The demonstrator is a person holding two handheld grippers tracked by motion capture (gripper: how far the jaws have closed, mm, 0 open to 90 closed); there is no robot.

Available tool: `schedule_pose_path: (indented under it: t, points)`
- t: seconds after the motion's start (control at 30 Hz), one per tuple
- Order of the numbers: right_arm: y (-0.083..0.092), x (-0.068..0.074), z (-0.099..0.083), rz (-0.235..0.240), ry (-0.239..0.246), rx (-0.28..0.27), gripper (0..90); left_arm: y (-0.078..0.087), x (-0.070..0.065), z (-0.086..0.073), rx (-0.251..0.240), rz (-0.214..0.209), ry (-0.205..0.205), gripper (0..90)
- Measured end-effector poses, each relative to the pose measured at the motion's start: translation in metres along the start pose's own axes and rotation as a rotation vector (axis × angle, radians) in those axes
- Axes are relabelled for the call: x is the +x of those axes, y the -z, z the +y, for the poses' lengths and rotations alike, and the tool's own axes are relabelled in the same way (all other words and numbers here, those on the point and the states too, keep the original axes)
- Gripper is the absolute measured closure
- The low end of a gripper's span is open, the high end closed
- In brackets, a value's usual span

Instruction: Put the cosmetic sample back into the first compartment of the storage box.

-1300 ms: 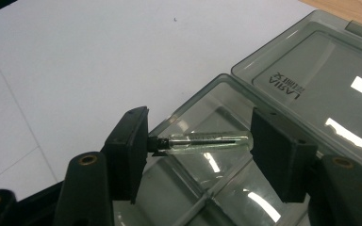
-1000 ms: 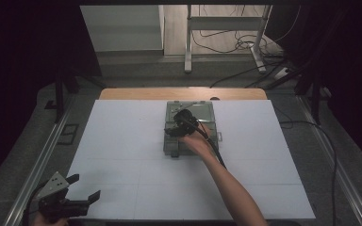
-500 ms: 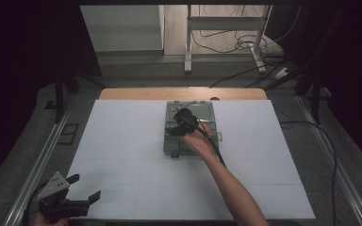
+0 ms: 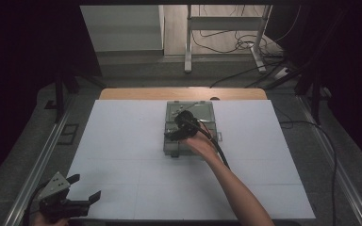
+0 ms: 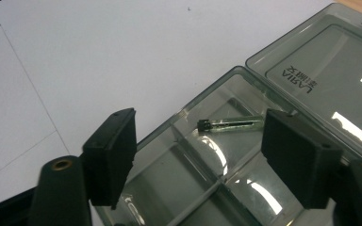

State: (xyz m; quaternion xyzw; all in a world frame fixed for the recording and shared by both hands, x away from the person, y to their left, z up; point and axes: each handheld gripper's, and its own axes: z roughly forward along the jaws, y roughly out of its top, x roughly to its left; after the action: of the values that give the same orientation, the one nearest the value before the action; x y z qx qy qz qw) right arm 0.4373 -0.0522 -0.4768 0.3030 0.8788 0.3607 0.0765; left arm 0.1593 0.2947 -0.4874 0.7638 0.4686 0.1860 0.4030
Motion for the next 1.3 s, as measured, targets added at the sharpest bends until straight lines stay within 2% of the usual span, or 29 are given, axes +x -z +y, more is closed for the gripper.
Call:
schedule_pose_path:
  t: [0.33, 0.6, 0.8, 1.0, 1.17, 1.3]
  points:
    - [0.011, 0.006, -0.007, 0.044, -0.008, -0.001, 20.6, 0.000, 0.000, 0.000, 0.002, -0.001, -0.002, 2.2]
    - [0.018, 0.014, -0.010, 0.023, 0.031, 0.024, 9.9, 0.000, -0.001, 0.000, 0.003, 0.000, -0.008, 2.2]
    - [0.026, 0.015, -0.013, 0.056, 0.002, 0.023, 8.5, 0.000, -0.001, 0.000, 0.003, 0.000, -0.010, 2.2]
    - [0.036, 0.014, -0.012, 0.064, 0.004, -0.006, 6.6, 0.000, -0.001, 0.000, 0.002, 0.000, -0.010, 2.3]
    - [0.040, 0.016, -0.015, 0.051, 0.019, 0.002, 4.9, 0.000, -0.001, 0.000, 0.001, 0.000, -0.011, 2.2]
    - [0.040, 0.018, -0.020, 0.038, 0.029, 0.038, 3.1, 0.000, -0.001, 0.000, -0.001, 0.001, -0.014, 2.2]
